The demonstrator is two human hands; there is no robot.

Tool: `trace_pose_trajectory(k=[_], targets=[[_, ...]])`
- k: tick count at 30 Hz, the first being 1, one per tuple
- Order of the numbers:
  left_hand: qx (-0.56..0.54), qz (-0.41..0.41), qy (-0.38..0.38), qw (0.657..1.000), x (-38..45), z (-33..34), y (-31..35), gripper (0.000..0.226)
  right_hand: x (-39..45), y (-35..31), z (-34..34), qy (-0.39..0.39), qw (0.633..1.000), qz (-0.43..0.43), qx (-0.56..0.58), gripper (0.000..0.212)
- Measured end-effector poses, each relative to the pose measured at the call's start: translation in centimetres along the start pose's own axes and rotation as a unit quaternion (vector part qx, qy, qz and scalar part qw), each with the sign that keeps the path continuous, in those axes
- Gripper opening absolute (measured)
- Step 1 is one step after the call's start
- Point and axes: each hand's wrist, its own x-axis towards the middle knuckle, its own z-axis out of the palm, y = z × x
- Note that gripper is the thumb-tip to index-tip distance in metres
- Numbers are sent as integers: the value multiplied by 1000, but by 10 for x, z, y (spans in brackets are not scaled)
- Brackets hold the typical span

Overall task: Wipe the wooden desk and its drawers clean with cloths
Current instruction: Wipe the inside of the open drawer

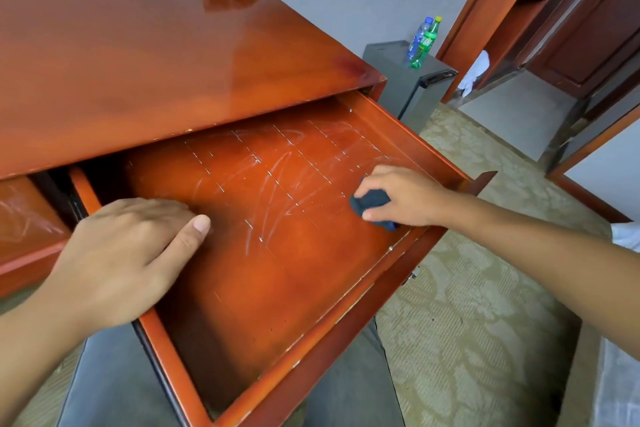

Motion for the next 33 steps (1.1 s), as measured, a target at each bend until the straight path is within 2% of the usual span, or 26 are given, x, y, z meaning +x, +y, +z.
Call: trace_pose_trajectory(k=[3, 7, 9, 13, 17, 20, 23, 25, 27, 30, 33], targets=[[-5, 0, -5, 1000, -2, -1, -2, 71, -4, -13, 8, -34, 995, -57, 74, 32], [-5, 1, -29, 1000, -4, 0, -4, 72, 22, 18, -1, 79, 993, 42, 74, 30], [-13, -2, -22, 1000, -4, -2, -2, 70, 29, 20, 2, 94, 993, 63, 24, 28], [-8, 8, -11, 1000, -4, -4, -1, 60, 9, -43, 14, 29, 998, -57, 22, 28], [-28, 22, -18, 999, -4, -9, -1, 34, -18, -91, 26, -30, 978, -204, 35, 25], [-11, 82, -40, 996, -8, -13, -9, 23, 0, -84, 22, 16, 984, -170, 47, 25], [16, 127, -36, 991, -14, -11, -14, 20, 16, -80, 22, 76, 986, -145, -19, 24], [26, 134, -17, 991, -15, -8, -13, 27, 9, -101, 25, 65, 980, -185, -38, 27], [27, 139, 0, 990, -15, -5, -13, 28, -7, -130, 32, 24, 970, -242, -20, 31], [28, 144, 12, 989, -16, -3, -13, 28, -20, -150, 37, -23, 948, -317, 20, 26], [36, 148, 9, 988, -17, -2, -14, 28, 7, -129, 27, 33, 967, -250, 28, 22]])
